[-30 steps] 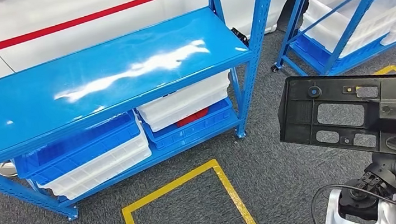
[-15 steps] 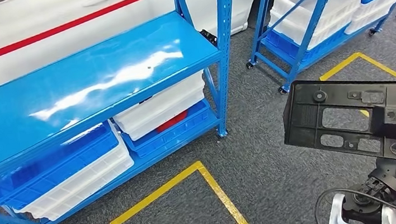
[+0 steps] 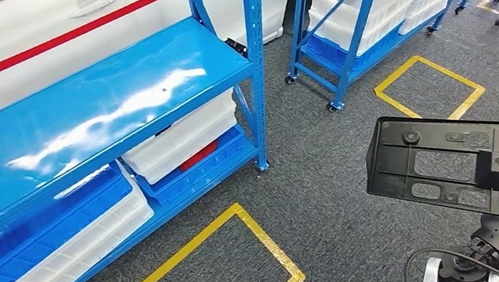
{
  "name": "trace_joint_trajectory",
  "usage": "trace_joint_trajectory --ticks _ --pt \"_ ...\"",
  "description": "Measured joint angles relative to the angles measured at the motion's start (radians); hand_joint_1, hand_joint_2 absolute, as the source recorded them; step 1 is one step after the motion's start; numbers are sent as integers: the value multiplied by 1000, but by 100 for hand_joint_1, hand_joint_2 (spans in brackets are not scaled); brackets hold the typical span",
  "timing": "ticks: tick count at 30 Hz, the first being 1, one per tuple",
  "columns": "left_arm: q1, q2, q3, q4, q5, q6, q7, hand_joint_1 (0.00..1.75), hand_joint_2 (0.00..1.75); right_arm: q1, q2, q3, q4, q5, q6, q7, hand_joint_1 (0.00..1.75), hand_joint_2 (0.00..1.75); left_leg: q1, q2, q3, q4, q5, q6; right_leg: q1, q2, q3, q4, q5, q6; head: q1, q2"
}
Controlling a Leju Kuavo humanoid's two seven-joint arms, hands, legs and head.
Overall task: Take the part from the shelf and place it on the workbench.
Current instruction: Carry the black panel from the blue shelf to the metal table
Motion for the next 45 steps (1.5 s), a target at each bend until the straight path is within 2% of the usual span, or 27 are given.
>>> trace_joint_trajectory --ticks 2,4,6,8,9,10,12,13,14,16,18,20,22,23,25,27,29,30,31,33,35,37,39,40,42,44,45 --pt "-1 0 2 0 -2 4 -4 0 175 1 0 11 7 17 11 7 175 0 -1 9 1 0 -2 -11 3 14 -4 -3 1 -14 0 0" --pt "-3 0 3 0 -2 6 -6 0 175 1 0 24 14 28 17 12 175 0 3 -4 -5 20 -20 -23 1 25 -5 -7 4 -27 0 0" --pt "-2 0 3 0 -4 11 -8 0 175 0 1 36 21 32 21 12 175 0 7 -33 -44 112 -78 -31 -1 33 -6 -9 8 -38 0 0" --pt "2 0 3 0 -6 22 -15 0 175 0 1 44 30 33 24 13 175 0 7 -46 -106 248 -140 -33 2 45 -9 -9 10 -44 0 0" --pt "3 0 3 0 -8 28 -22 0 175 0 1 47 34 33 25 13 175 0 7 -47 -126 291 -150 -32 3 53 -10 -8 10 -44 0 0" --pt "3 0 3 0 -9 34 -29 0 175 0 1 48 37 33 25 13 175 0 7 -48 -128 294 -139 -31 4 62 -10 -7 11 -45 0 0" --pt "3 0 3 0 -11 42 -40 0 175 0 1 49 40 32 25 13 175 0 7 -64 -78 187 -69 -22 5 83 -9 -5 11 -44 0 0" --pt "3 0 3 0 -12 46 -43 0 175 0 1 50 41 32 25 13 175 0 8 -87 -44 114 -38 -15 6 93 -10 -4 12 -42 0 0" --pt "4 1 4 0 -13 48 -45 0 175 0 1 51 41 32 25 13 175 0 8 -108 -17 55 -18 -10 6 104 -12 -3 14 -38 0 0" --pt "5 2 5 0 -15 50 -46 0 175 1 2 53 42 30 25 14 175 0 6 -126 2 10 -11 -4 2 125 -19 -3 20 -26 0 0" --pt "4 2 6 0 -16 50 -47 0 175 4 1 54 42 29 25 15 175 0 5 -104 5 0 -3 3 -2 139 -25 -6 26 -11 0 0" --pt "0 2 6 0 -16 49 -48 0 175 6 1 54 42 27 25 15 175 0 9 -79 11 -16 8 16 1 107 -42 25 4 -3 0 0" --pt "0 2 7 0 -17 47 -49 0 175 7 0 54 42 26 25 15 175 0 9 -54 12 -22 12 23 2 60 -93 134 -57 3 0 0" --pt "1 2 7 0 -17 47 -48 0 175 8 0 53 43 26 25 15 175 0 7 -41 11 -22 12 24 0 50 -123 198 -85 6 0 0" --pt "2 2 7 0 -18 44 -48 0 175 11 0 53 45 22 25 15 175 0 6 -14 9 -19 10 24 -4 42 -149 257 -95 12 0 0" --pt "0 1 7 0 -20 38 -48 0 175 12 0 53 45 18 25 14 175 0 6 10 10 -14 4 19 -6 22 -96 167 -42 14 0 0" --pt "-3 0 7 0 -23 31 -47 0 175 12 0 53 44 13 23 13 175 0 2 29 12 -6 -5 10 -1 -21 -26 41 -2 7 0 0" --pt "-5 0 7 0 -25 27 -45 0 175 12 1 53 44 12 22 13 175 0 0 38 13 -4 -8 5 2 -33 -9 6 4 0 0 0" --pt "-6 0 7 0 -27 25 -44 0 175 12 1 52 43 11 20 13 175 0 -3 46 14 -3 -11 -1 6 -34 -6 -4 2 -7 0 0" --pt "-8 0 7 0 -29 22 -43 0 175 13 1 52 41 11 17 13 175 0 -2 59 17 -3 -15 -13 6 -8 -9 -6 7 -19 0 0" --pt "-11 0 7 0 -30 21 -43 0 175 13 2 52 38 11 15 12 175 0 3 25 9 27 -42 -24 2 14 -9 -12 13 -32 0 0" --pt "-10 0 7 0 -31 21 -42 0 175 13 2 53 36 11 13 12 175 0 7 -31 -37 138 -107 -30 0 36 -10 -15 16 -41 0 0" --pt "-6 0 7 0 -31 21 -42 0 175 13 3 54 36 11 10 13 175 0 8 -47 -99 270 -159 -31 2 63 -12 -14 18 -44 0 0" --pt "-5 0 7 0 -31 21 -41 0 175 13 3 54 36 11 9 13 175 0 8 -48 -113 297 -158 -30 3 78 -13 -13 18 -45 0 0" --pt "-4 0 7 0 -31 21 -40 0 175 13 3 53 36 11 8 13 175 0 8 -57 -88 232 -102 -25 4 108 -12 -10 19 -43 0 0" --pt "-4 0 7 0 -30 20 -39 0 175 13 3 53 36 11 7 14 175 0 10 -105 -28 90 -34 -15 3 136 -15 -5 20 -38 0 0" --pt "-3 0 7 0 -30 19 -39 0 175 13 4 53 36 11 7 14 175 0 11 -126 -8 41 -17 -12 3 149 -18 -4 21 -33 0 0"
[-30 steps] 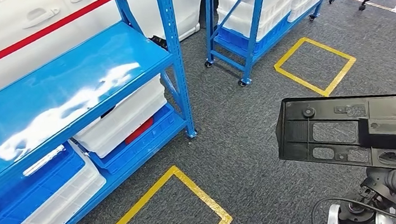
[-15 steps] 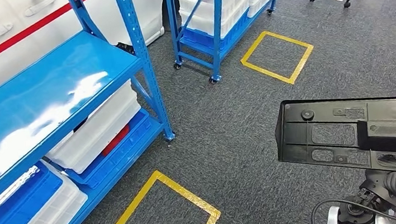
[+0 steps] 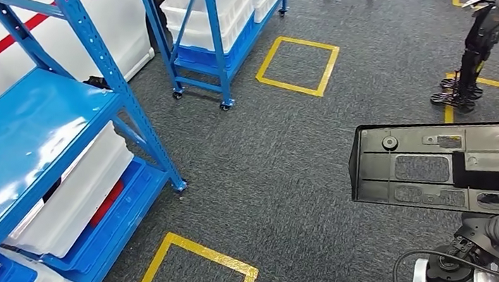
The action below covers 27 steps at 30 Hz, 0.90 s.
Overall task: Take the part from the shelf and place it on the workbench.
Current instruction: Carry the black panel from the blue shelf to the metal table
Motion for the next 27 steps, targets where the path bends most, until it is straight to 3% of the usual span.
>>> trace_joint_trajectory --ticks 1,2,3,4,6,7,8,10,11,13,15,16,19,21,23,24,25,26,27 --pt "1 0 0 0 0 -1 0 0 175 1 0 0 -1 0 0 1 175 0 0 -14 9 -25 5 3 -2 12 -4 0 3 7 0 0" --pt "1 0 0 0 1 -1 1 0 175 2 1 -1 -2 0 0 1 175 0 -2 -11 11 -30 4 5 -3 24 -8 -1 6 15 0 0" --pt "0 0 0 0 1 -1 1 0 175 4 1 -2 -4 1 0 2 175 0 -2 0 12 -32 8 10 -5 35 -12 -4 11 23 0 0" --pt "-1 -1 0 0 1 -1 1 0 175 6 0 -3 -6 1 0 2 175 0 -2 13 14 -38 13 16 -5 27 -15 -1 10 28 0 0" --pt "-2 -3 0 0 2 -1 0 0 175 8 0 -3 -9 0 0 2 175 0 0 42 18 -50 23 30 -1 -29 -42 51 -24 35 0 0" --pt "-1 -4 0 0 3 -1 -1 0 175 9 0 -3 -10 0 0 2 175 0 -2 57 18 -52 25 34 -1 -66 -68 107 -56 36 0 0" --pt "1 -4 1 0 3 -1 -1 0 175 9 0 -4 -11 0 0 2 175 0 -4 72 17 -53 25 36 -1 -89 -99 175 -90 39 0 0" --pt "4 -4 1 0 3 -1 -1 0 175 10 0 -5 -11 0 0 2 175 0 -8 103 15 -52 23 37 -5 -105 -142 270 -121 44 0 0" --pt "4 -4 1 0 4 -1 -1 0 175 11 0 -5 -11 0 0 3 175 0 -8 118 15 -52 22 37 -6 -109 -137 266 -111 45 0 0" --pt "2 -6 1 0 4 -1 -2 0 175 11 0 -6 -14 0 0 3 175 0 -9 145 18 -50 18 32 -7 -135 -68 150 -54 45 0 0" --pt "1 -8 1 0 5 -1 -3 0 175 12 0 -6 -19 0 0 3 175 0 -13 165 21 -46 10 22 1 -180 0 30 -19 36 0 0" --pt "1 -8 2 0 6 -1 -3 0 175 12 0 -6 -21 0 0 4 175 0 -16 174 23 -45 7 16 5 -192 13 4 -16 30 0 0" --pt "-1 -10 2 0 9 -1 -4 0 175 14 1 -8 -24 0 1 4 175 0 -15 193 29 -42 -1 0 9 -162 10 -6 -14 12 0 0" --pt "-2 -11 2 0 10 -1 -5 0 175 15 2 -8 -28 0 1 4 175 0 -10 151 14 2 -35 -10 4 -138 11 -13 -9 -1 0 0" --pt "2 -12 2 0 10 -1 -5 0 175 15 2 -9 -30 0 1 4 175 0 -5 95 -41 126 -103 -15 3 -113 10 -15 -5 -10 0 0" --pt "5 -12 3 0 10 -1 -4 0 175 15 2 -9 -30 0 1 4 175 0 -5 83 -73 195 -131 -17 3 -99 9 -15 -4 -12 0 0" --pt "7 -12 3 0 10 -1 -4 0 175 15 2 -9 -30 0 1 4 175 0 -5 79 -96 241 -143 -17 4 -83 8 -14 -4 -12 0 0" --pt "7 -12 3 0 10 -1 -4 0 175 15 2 -10 -30 0 1 4 175 0 -5 77 -103 250 -134 -16 5 -68 7 -13 -3 -12 0 0" --pt "7 -12 3 0 11 -1 -5 0 175 16 2 -10 -30 0 1 4 175 0 -4 74 -90 218 -106 -14 5 -52 7 -11 -2 -11 0 0"
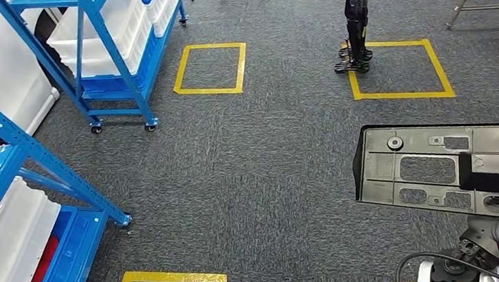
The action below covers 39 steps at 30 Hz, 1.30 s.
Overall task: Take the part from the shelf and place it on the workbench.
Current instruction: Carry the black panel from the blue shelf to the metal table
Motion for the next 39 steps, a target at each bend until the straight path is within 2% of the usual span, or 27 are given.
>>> trace_joint_trajectory --ticks 1,2,4,5,7,8,9,11,13,14,15,16,17,19,20,22,23,24,26,28,29,30,31,33,34,35,39 --pt "-1 0 0 0 0 0 -1 0 175 0 0 -1 0 0 0 0 175 0 0 -10 28 -64 40 3 0 15 0 2 0 2 0 0" --pt "-1 0 0 0 0 0 -1 0 175 0 0 -1 0 0 0 0 175 0 1 -35 60 -136 73 8 -1 30 -1 5 0 4 0 0" --pt "-2 0 0 0 -1 -1 -3 0 175 1 1 -1 -2 0 0 0 175 0 3 -78 101 -234 106 13 -3 56 -7 10 3 15 0 0" --pt "-2 0 1 0 -1 -2 -3 0 175 3 1 -2 -4 0 1 0 175 0 1 -87 107 -247 106 16 -5 68 -11 10 5 23 0 0" --pt "-5 -1 1 0 -4 -6 -4 0 175 11 1 -5 -13 0 1 1 175 0 0 -66 109 -256 113 26 -10 86 -18 7 12 38 0 0" --pt "-7 -2 1 0 -6 -7 -4 0 175 15 1 -8 -18 0 1 1 175 0 0 -53 111 -263 120 34 -9 73 -23 13 7 43 0 0" --pt "-9 -4 1 0 -7 -9 -3 0 175 17 1 -9 -23 0 1 1 175 0 1 -39 112 -271 126 41 -7 47 -35 35 -8 46 0 0" --pt "-8 -5 1 0 -10 -12 0 0 175 19 1 -12 -28 -2 1 2 175 0 -1 -10 113 -280 132 49 -3 -22 -85 139 -69 52 0 0" --pt "-5 -5 1 0 -14 -16 6 0 175 20 1 -17 -28 -3 1 6 175 0 -6 22 110 -279 131 50 -7 -50 -140 258 -118 58 0 0" --pt "-4 -5 1 0 -16 -17 9 0 175 21 1 -20 -28 -3 1 8 175 0 -7 37 109 -279 130 50 -9 -56 -147 278 -119 60 0 0" --pt "-4 -6 1 0 -17 -19 13 0 175 22 1 -24 -28 -3 2 9 175 0 -8 52 110 -278 128 49 -10 -60 -132 257 -102 62 0 0" --pt "-4 -6 1 0 -18 -19 16 0 175 22 1 -26 -28 -3 3 10 175 0 -8 65 111 -277 126 47 -11 -71 -97 198 -72 61 0 0" --pt "-4 -6 1 0 -18 -19 18 0 175 23 1 -28 -28 -3 4 11 175 0 -9 77 113 -275 123 44 -9 -95 -54 123 -48 59 0 0" --pt "-3 -5 2 0 -18 -15 19 0 175 25 2 -31 -28 -3 6 11 175 0 -14 96 117 -272 116 34 -2 -128 6 17 -20 46 0 0" --pt "-3 -4 4 0 -17 -12 20 0 175 27 2 -33 -28 -3 7 11 175 0 -16 105 119 -271 113 29 2 -133 14 1 -20 39 0 0" --pt "-3 -2 9 0 -13 -1 19 0 175 38 4 -37 -29 -3 9 9 175 0 -16 119 124 -272 108 18 4 -110 13 -1 -18 27 0 0" --pt "-4 -1 12 0 -10 7 18 0 175 44 5 -39 -31 -3 9 6 175 0 -13 107 125 -265 100 12 2 -98 14 -4 -16 22 0 0" --pt "-4 2 16 -1 -8 16 17 0 175 50 6 -41 -34 -4 7 3 175 0 -11 84 118 -243 84 6 -1 -88 16 -7 -14 15 0 0" --pt "-3 9 24 -1 -4 34 15 0 175 60 9 -43 -42 -4 0 -3 175 0 -5 25 71 -135 23 -2 -3 -64 16 -10 -11 6 0 0" --pt "-1 18 32 -1 0 46 13 0 175 72 11 -44 -48 -5 -4 -6 175 0 -2 5 5 1 -32 -5 -1 -37 15 -10 -10 2 0 0" --pt "-1 22 36 -1 1 52 13 0 175 80 12 -45 -50 -5 -5 -7 175 0 -2 4 -13 33 -33 -6 -1 -22 16 -9 -10 1 0 0" --pt "-1 26 40 -2 2 58 14 0 175 88 13 -45 -51 -7 -7 -8 175 0 -2 2 -12 23 -12 -4 0 -6 16 -8 -10 1 0 0" --pt "-3 30 42 -2 1 64 17 0 175 95 15 -46 -53 -10 -10 -8 175 0 -2 -5 7 -27 25 -2 -1 10 18 -7 -10 2 0 0" --pt "-6 39 46 -2 0 75 23 0 175 106 17 -46 -57 -16 -17 -9 175 0 1 -49 65 -167 101 4 -2 36 18 -3 -11 5 0 0" --pt "-7 41 47 -3 -1 77 25 0 175 109 18 -46 -58 -17 -18 -10 175 0 2 -70 84 -212 121 6 -3 43 18 -2 -11 6 0 0" --pt "-7 42 47 -3 -1 78 26 0 175 111 19 -46 -58 -18 -19 -10 175 0 3 -87 92 -233 128 7 -4 46 17 -1 -12 7 0 0" --pt "-6 43 48 -3 -1 78 26 0 175 111 19 -46 -58 -18 -19 -10 175 0 4 -97 94 -237 125 8 -4 48 16 -1 -11 8 0 0"
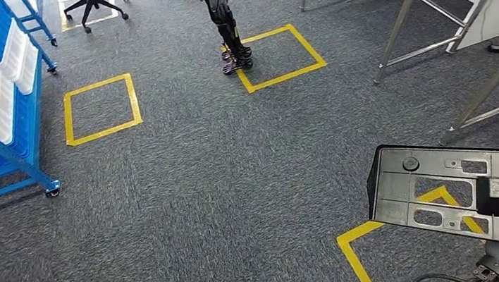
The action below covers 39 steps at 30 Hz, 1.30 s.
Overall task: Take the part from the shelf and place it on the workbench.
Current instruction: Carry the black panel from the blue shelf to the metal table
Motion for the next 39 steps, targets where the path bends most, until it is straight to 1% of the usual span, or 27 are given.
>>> trace_joint_trajectory --ticks 3,4,7,8,9,10,12,13,14,15,16,18,20,21,22,23,24,25,27,28,29,31,33,35,37,38,39 --pt "0 3 2 0 -4 3 5 0 175 8 0 2 0 -2 0 0 175 0 -1 -8 5 -13 -7 6 -4 30 -13 2 6 18 0 0" --pt "0 5 2 0 -9 4 14 0 175 16 2 3 -2 -6 -8 -2 175 0 -2 13 7 -24 -3 16 -4 9 -32 29 -9 28 0 0" --pt "7 7 3 0 -35 -4 57 0 175 55 9 10 -20 -30 -79 -9 175 0 -5 109 10 -44 9 40 -4 -98 -139 246 -113 53 0 0" --pt "11 7 3 0 -41 -9 65 0 175 69 11 12 -29 -35 -100 -11 175 0 -6 129 10 -43 8 40 -6 -105 -150 277 -118 56 0 0" --pt "12 6 3 0 -44 -13 69 0 175 78 14 12 -38 -38 -110 -11 175 0 -6 144 10 -42 6 38 -7 -111 -128 243 -96 57 0 0" --pt "12 5 3 0 -46 -17 71 0 175 85 16 14 -49 -39 -117 -12 175 0 -6 157 11 -40 3 35 -7 -125 -89 178 -66 57 0 0" --pt "14 3 2 0 -52 -28 78 0 175 96 20 22 -71 -37 -121 -13 175 0 -11 180 15 -34 -7 25 -1 -168 -14 49 -26 48 0 0" --pt "15 1 2 0 -56 -33 82 0 175 100 22 28 -80 -32 -121 -13 175 0 -14 191 18 -32 -11 19 3 -180 6 14 -20 40 0 0" --pt "17 -1 1 0 -60 -38 85 0 175 104 24 34 -87 -26 -119 -13 175 0 -15 203 21 -32 -14 13 7 -180 10 3 -21 32 0 0" --pt "18 -4 0 0 -59 -40 85 0 175 106 25 39 -91 -18 -114 -13 175 0 -15 214 25 -33 -15 9 7 -166 8 3 -19 26 0 0" --pt "17 -7 0 0 -53 -39 82 0 175 107 25 42 -94 -11 -110 -12 175 0 -13 217 27 -31 -19 3 6 -154 8 0 -17 20 0 0" --pt "14 -13 6 0 -31 -33 77 0 175 103 26 48 -96 -3 -98 -10 175 0 -8 178 14 10 -49 -8 1 -133 11 -7 -11 7 -1 0" --pt "13 -18 16 0 -13 -28 80 0 175 93 25 58 -93 0 -86 -3 175 0 -3 119 -41 131 -113 -14 0 -111 10 -10 -7 -3 -1 0" --pt "14 -21 21 0 -8 -26 81 0 175 88 24 64 -89 1 -80 1 175 0 -2 107 -75 200 -142 -16 1 -99 9 -9 -7 -6 -1 0" --pt "15 -23 25 0 -3 -25 81 0 175 84 22 68 -84 2 -75 4 175 0 -2 102 -102 252 -156 -18 2 -85 8 -9 -6 -6 -1 0" --pt "16 -24 29 0 0 -25 78 0 175 79 20 72 -79 3 -71 5 175 0 -2 100 -112 268 -149 -18 3 -71 8 -8 -5 -6 -1 0" --pt "15 -26 33 0 4 -26 73 0 175 72 18 76 -72 5 -68 4 175 0 -2 98 -103 242 -123 -16 3 -56 8 -7 -5 -5 -1 0" --pt "14 -27 37 0 8 -27 67 0 175 64 16 80 -65 6 -66 3 175 0 -1 87 -76 179 -83 -14 3 -41 9 -6 -4 -4 -1 0" --pt "12 -29 47 0 16 -28 53 0 175 45 10 87 -52 8 -63 0 175 0 3 36 -18 42 -24 -6 3 -15 6 1 -4 3 -1 0" --pt "12 -30 51 0 19 -28 49 0 175 38 8 91 -46 9 -62 -1 175 0 4 14 0 0 -11 -2 2 -4 2 3 -4 9 -1 0" --pt "12 -31 54 0 21 -29 46 0 175 32 6 95 -40 10 -61 -1 175 0 3 4 5 -15 -11 2 2 6 -2 4 -2 16 -1 0" --pt "10 -34 59 0 23 -29 44 0 175 27 2 98 -31 10 -59 -2 175 0 1 24 7 -22 -6 14 -1 21 -10 3 3 31 0 0" --pt "8 -37 65 0 24 -30 42 0 175 20 0 98 -25 11 -57 -2 175 0 3 49 10 -33 3 29 0 -20 -27 31 -16 41 0 0" --pt "10 -39 68 0 24 -30 41 0 175 9 -3 100 -18 12 -56 -3 175 0 3 78 10 -38 6 37 1 -82 -77 133 -75 48 0 0" --pt "13 -40 70 0 25 -30 41 0 175 4 -5 102 -11 13 -55 -3 175 0 1 108 9 -38 4 39 -2 -101 -137 256 -125 55 0 0" --pt "14 -40 71 0 27 -30 41 0 175 3 -5 103 -8 14 -55 -3 175 0 0 122 9 -38 3 38 -4 -103 -148 281 -127 57 0 0" --pt "14 -40 73 0 30 -29 41 0 175 3 -5 103 -6 16 -55 -4 175 0 0 136 11 -38 0 36 -6 -107 -139 265 -109 59 0 0"
